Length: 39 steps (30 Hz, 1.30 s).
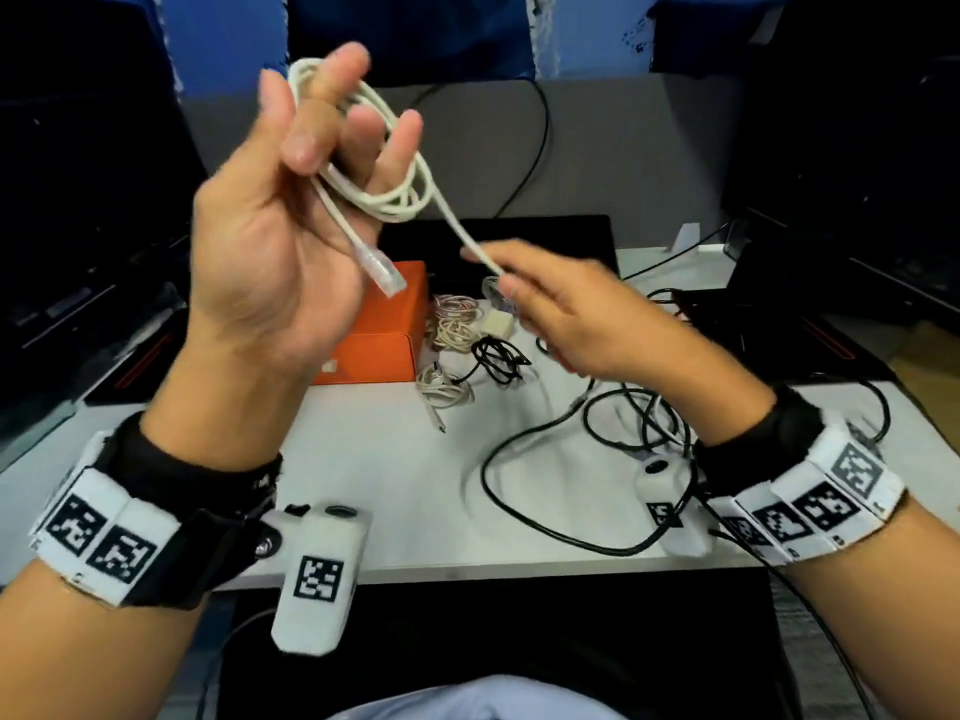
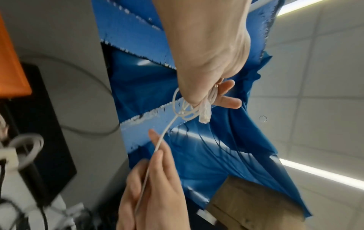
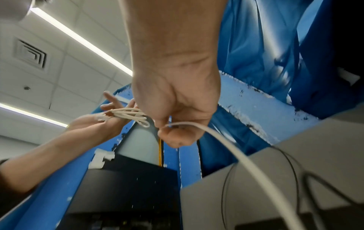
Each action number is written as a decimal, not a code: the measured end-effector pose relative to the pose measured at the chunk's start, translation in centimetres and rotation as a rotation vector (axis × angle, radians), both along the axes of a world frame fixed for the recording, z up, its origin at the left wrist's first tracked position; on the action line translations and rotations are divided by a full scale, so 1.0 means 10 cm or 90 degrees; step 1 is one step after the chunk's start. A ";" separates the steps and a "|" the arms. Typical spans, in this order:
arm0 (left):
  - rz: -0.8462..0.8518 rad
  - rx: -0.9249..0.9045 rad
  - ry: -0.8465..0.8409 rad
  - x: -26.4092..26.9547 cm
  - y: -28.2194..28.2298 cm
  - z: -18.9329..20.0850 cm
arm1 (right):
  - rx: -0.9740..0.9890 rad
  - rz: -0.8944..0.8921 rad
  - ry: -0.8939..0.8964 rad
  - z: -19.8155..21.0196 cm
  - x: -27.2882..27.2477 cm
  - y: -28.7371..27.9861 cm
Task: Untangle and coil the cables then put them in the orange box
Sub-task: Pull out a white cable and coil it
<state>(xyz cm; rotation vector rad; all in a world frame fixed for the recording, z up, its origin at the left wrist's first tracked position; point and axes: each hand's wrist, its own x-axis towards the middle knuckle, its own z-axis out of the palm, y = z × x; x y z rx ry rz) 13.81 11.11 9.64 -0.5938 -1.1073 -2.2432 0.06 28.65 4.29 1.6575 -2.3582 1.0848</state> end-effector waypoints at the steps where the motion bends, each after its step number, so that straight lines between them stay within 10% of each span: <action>1: 0.116 -0.067 -0.007 -0.03 -0.03 -0.03 | 0.050 0.005 0.010 -0.07 0.01 -0.04; 6: 0.585 -0.639 -0.083 -0.25 0.02 -0.40 | 0.102 0.064 0.068 -0.11 0.22 -0.15; 10: 0.584 -1.001 -0.252 -0.30 -0.03 -0.50 | 0.010 -0.002 0.123 0.00 0.21 -0.08; 15: 0.138 -0.696 -0.334 -0.16 -0.02 -0.37 | -0.096 -0.072 0.137 0.16 0.13 0.06; 24: -0.174 -0.344 -0.255 -0.19 0.06 -0.43 | -0.153 -0.038 0.092 0.07 0.17 0.00; 39: -0.278 -0.131 -0.239 -0.30 0.14 -0.55 | -0.242 -0.119 -0.119 0.01 0.26 -0.13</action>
